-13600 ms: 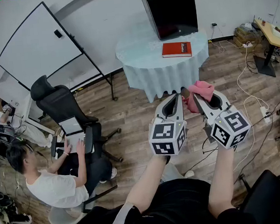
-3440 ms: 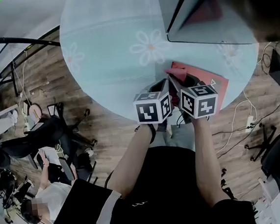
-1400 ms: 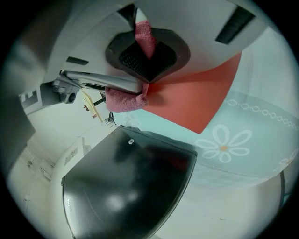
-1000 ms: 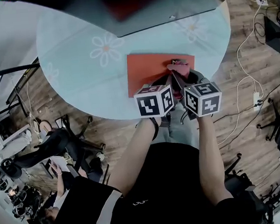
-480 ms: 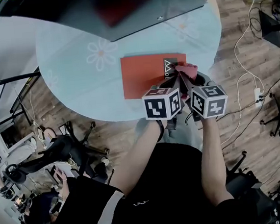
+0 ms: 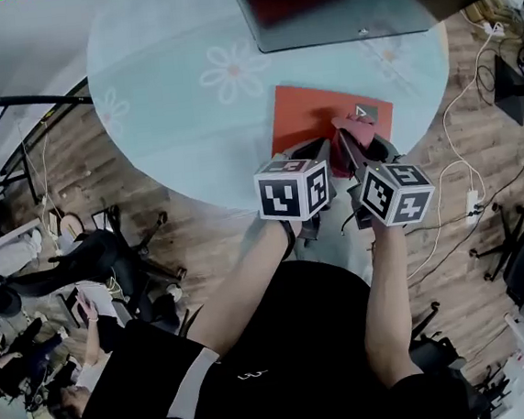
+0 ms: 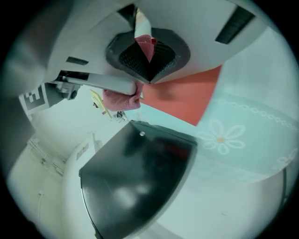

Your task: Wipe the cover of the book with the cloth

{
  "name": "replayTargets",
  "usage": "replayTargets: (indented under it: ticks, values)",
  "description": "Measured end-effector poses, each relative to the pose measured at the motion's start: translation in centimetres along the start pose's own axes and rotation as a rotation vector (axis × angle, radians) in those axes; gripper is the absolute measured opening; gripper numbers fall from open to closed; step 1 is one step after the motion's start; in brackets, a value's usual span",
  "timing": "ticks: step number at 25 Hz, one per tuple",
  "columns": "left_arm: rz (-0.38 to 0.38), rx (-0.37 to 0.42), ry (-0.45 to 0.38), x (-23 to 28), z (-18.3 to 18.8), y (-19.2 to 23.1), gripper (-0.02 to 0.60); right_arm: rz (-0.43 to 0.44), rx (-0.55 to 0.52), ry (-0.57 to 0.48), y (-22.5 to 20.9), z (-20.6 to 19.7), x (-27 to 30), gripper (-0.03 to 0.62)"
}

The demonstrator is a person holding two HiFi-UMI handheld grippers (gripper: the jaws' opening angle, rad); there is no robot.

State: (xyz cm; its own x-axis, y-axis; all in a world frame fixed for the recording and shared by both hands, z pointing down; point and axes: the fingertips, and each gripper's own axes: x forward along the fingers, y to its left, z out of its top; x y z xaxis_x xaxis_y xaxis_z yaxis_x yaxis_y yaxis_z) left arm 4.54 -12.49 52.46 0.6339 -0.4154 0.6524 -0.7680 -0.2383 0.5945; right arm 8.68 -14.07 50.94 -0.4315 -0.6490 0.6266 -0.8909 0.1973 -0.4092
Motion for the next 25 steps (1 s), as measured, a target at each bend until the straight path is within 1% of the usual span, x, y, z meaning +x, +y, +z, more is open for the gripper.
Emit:
replayTargets:
  ticks: [4, 6, 8, 10, 15, 19, 25]
  values:
    - [0.089, -0.079, -0.055, -4.5, 1.9, 6.3, 0.014, 0.106, -0.088, 0.039, 7.3, -0.2, 4.2, 0.097]
    - [0.125, -0.099, -0.067, -6.0, 2.5, 8.3, 0.014, 0.128, -0.137, 0.082, 9.6, -0.9, 5.8, 0.097]
    - [0.152, -0.099, -0.068, -6.6, 2.8, 9.6, 0.014, 0.131, -0.149, 0.106, 10.9, -1.6, 6.7, 0.097]
    - [0.161, -0.09, -0.064, -6.8, 2.8, 10.3, 0.014, 0.116, -0.135, 0.121, 11.2, -2.2, 7.5, 0.097]
    - [0.159, -0.109, -0.017, -7.0, 0.8, 11.2, 0.014, 0.089, -0.125, 0.173, 11.3, -4.2, 8.0, 0.096]
    - [0.192, -0.113, 0.042, -6.8, -0.4, 11.9, 0.014, 0.089, -0.105, 0.182, 11.4, -5.4, 7.9, 0.097]
    - [0.167, -0.131, 0.106, -6.0, -1.3, 11.3, 0.014, 0.06, -0.065, 0.168, 10.4, -5.7, 7.6, 0.097]
